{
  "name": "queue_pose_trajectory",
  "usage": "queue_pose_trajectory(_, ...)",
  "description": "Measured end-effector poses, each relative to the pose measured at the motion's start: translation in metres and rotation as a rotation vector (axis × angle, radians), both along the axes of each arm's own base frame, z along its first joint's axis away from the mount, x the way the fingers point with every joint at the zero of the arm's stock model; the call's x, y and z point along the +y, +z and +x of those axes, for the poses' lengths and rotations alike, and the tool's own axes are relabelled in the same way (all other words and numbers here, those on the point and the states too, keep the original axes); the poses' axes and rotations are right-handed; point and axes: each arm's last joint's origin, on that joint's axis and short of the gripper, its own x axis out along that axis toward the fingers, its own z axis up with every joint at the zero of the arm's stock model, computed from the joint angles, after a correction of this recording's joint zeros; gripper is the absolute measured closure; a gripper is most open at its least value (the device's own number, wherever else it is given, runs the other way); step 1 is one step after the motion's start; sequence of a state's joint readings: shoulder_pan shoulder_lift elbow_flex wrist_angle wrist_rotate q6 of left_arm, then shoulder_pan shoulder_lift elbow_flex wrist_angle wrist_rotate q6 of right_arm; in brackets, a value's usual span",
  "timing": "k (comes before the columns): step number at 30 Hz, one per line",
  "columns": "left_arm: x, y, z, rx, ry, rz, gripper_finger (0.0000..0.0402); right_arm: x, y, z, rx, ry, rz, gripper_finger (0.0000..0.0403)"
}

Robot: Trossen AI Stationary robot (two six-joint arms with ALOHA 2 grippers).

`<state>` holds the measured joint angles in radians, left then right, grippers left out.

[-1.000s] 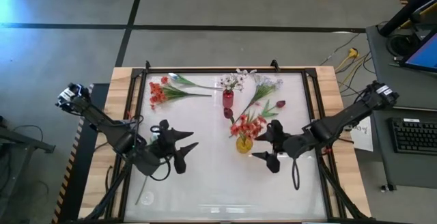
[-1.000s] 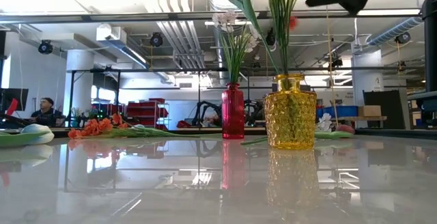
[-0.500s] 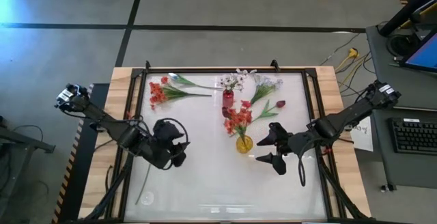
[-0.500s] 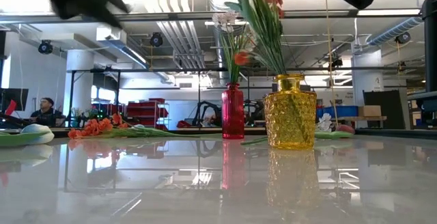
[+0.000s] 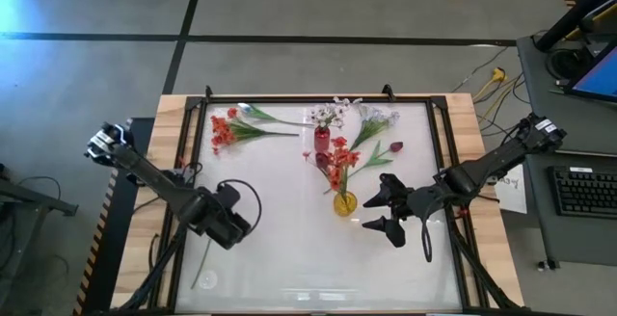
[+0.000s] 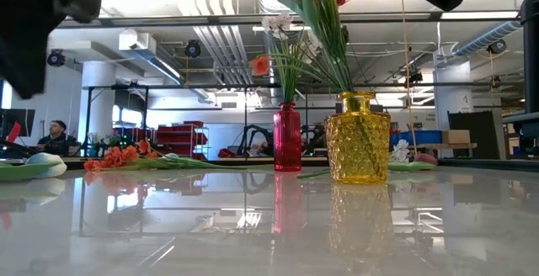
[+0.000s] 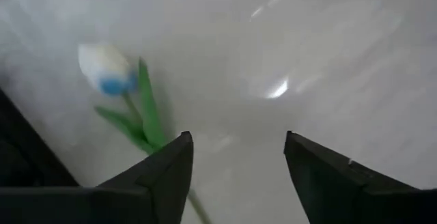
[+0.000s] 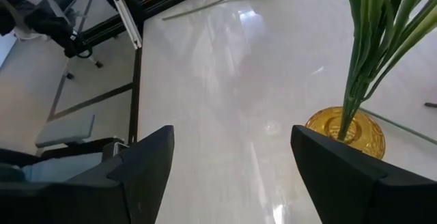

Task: Sort flowers into vase by color
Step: Put the bottom white flower into the red vase

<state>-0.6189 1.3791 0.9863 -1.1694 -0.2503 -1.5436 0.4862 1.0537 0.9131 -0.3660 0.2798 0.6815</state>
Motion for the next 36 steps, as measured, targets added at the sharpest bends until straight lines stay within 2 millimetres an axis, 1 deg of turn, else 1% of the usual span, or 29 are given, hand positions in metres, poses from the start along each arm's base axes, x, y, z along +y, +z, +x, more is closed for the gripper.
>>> queue_pose_trajectory(3, -0.005, -0.011, 0.004, 0.069, -0.001, 0.002, 0.0154, 0.0, 0.0, 0.0, 0.0, 0.0, 0.0, 0.0119)
queue_pose_trajectory(7, -0.007, -0.025, 0.006, 0.168, 0.002, 0.057, 0.0123, 0.0, 0.0, 0.0, 0.0, 0.001, -0.002, 0.012)
queue_pose_trajectory(9, -0.007, -0.03, 0.006, 0.217, 0.004, 0.091, 0.0113, 0.0, 0.0, 0.0, 0.0, 0.002, -0.002, 0.0121)
queue_pose_trajectory(12, -0.005, -0.037, 0.003, 0.254, 0.003, 0.118, 0.011, 0.0, 0.0, 0.0, 0.0, 0.002, -0.002, 0.0124)
queue_pose_trajectory(16, 0.004, -0.05, -0.01, 0.253, 0.048, 0.126, 0.0119, 0.0, -0.001, 0.0, 0.002, 0.001, -0.003, 0.0124)
queue_pose_trajectory(20, 0.011, -0.06, -0.025, 0.184, 0.107, 0.086, 0.0129, 0.0, -0.001, 0.0, 0.003, 0.002, -0.004, 0.0126)
queue_pose_trajectory(25, 0.02, -0.073, -0.038, 0.137, 0.158, 0.047, 0.0145, 0.0, -0.001, 0.0, 0.003, 0.003, -0.006, 0.0128)
queue_pose_trajectory(30, 0.022, -0.088, -0.041, 0.088, 0.162, 0.003, 0.0165, 0.0, -0.001, 0.0, 0.003, 0.003, -0.006, 0.0131)
queue_pose_trajectory(33, 0.022, -0.091, -0.041, 0.081, 0.165, -0.002, 0.0187, 0.0, -0.001, 0.0, 0.003, 0.003, -0.006, 0.0133)
queue_pose_trajectory(36, 0.022, -0.091, -0.04, 0.082, 0.155, -0.001, 0.0219, 0.0, -0.001, 0.0, 0.003, 0.003, -0.006, 0.0133)
